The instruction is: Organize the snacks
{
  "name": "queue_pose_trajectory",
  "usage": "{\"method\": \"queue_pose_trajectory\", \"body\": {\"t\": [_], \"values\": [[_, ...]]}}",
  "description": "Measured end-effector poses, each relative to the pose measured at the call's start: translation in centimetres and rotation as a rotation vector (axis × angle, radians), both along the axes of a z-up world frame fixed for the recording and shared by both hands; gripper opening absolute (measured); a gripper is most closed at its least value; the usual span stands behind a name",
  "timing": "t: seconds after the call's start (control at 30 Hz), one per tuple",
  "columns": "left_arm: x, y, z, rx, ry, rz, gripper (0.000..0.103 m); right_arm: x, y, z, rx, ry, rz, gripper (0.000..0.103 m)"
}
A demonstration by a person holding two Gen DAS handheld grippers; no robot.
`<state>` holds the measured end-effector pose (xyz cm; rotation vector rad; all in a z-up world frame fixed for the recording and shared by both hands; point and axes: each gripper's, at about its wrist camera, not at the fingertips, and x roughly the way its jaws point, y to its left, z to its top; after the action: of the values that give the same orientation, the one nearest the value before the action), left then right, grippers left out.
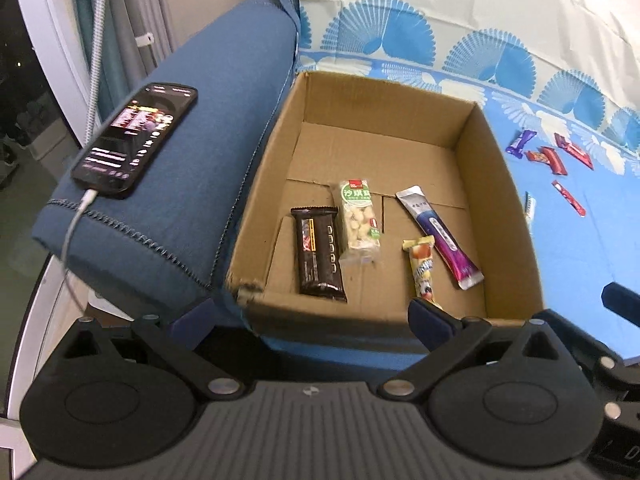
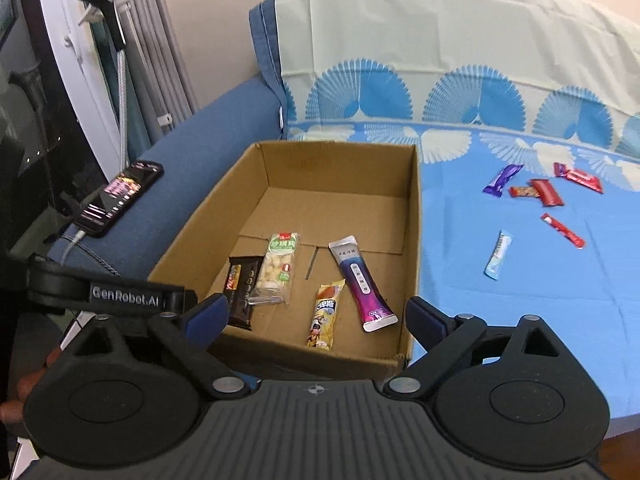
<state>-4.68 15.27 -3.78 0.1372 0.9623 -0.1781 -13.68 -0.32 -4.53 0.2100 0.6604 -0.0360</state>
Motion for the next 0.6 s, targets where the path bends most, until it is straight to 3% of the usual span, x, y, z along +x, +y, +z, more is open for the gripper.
{"method": "queue_pose_trajectory", "body": {"t": [0.3, 0.6], "values": [[-5.5, 0.6, 2.2, -0.022, -0.089, -0.003, 0.103, -4.4, 1.2, 2.3, -0.042, -0.102, 0.016, 0.098], [-8.4, 1.0, 3.9, -0.036, -0.152, -0.01, 0.103, -7.4, 1.7, 3.7, -0.06, -0.17, 0.02, 0.099]]}}
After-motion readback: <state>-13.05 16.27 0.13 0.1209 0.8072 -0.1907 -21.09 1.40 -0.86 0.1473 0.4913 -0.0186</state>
